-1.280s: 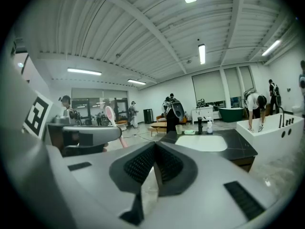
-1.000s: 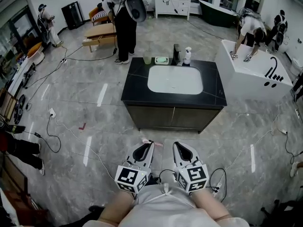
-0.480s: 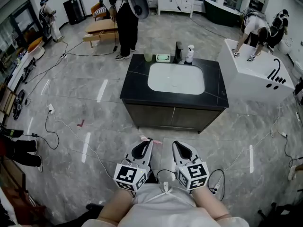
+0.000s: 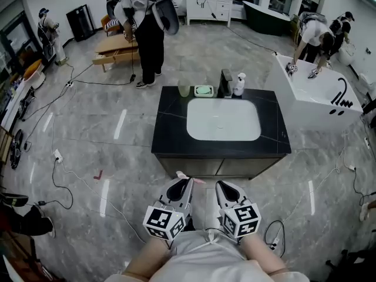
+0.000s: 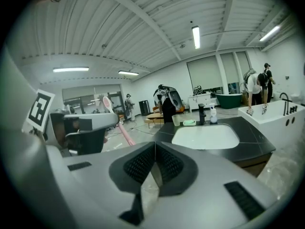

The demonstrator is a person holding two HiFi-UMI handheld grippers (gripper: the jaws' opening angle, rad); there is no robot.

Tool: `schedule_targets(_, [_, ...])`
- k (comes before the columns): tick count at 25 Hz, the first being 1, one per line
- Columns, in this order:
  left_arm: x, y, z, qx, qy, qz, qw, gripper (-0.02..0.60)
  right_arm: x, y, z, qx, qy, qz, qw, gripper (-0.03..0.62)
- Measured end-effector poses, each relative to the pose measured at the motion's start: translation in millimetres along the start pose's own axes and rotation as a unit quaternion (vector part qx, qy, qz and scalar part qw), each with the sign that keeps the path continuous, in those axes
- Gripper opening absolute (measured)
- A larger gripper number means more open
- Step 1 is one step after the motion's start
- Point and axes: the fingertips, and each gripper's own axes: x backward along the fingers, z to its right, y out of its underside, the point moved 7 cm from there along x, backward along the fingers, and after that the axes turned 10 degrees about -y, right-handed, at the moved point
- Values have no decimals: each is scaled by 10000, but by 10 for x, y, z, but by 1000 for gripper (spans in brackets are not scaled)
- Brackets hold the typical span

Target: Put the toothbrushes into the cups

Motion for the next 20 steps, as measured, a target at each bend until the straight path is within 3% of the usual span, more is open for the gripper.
schedule_targets(10, [-777,-389,-985,-173,285,-74,9994,38,-1093,-549,185,-59,349,31,9994,28])
schedule_targets(20, [-1311,-404,-1409,-3,221,-329,9992,38,-1620,-699,512,-149,467,-217,9986,28])
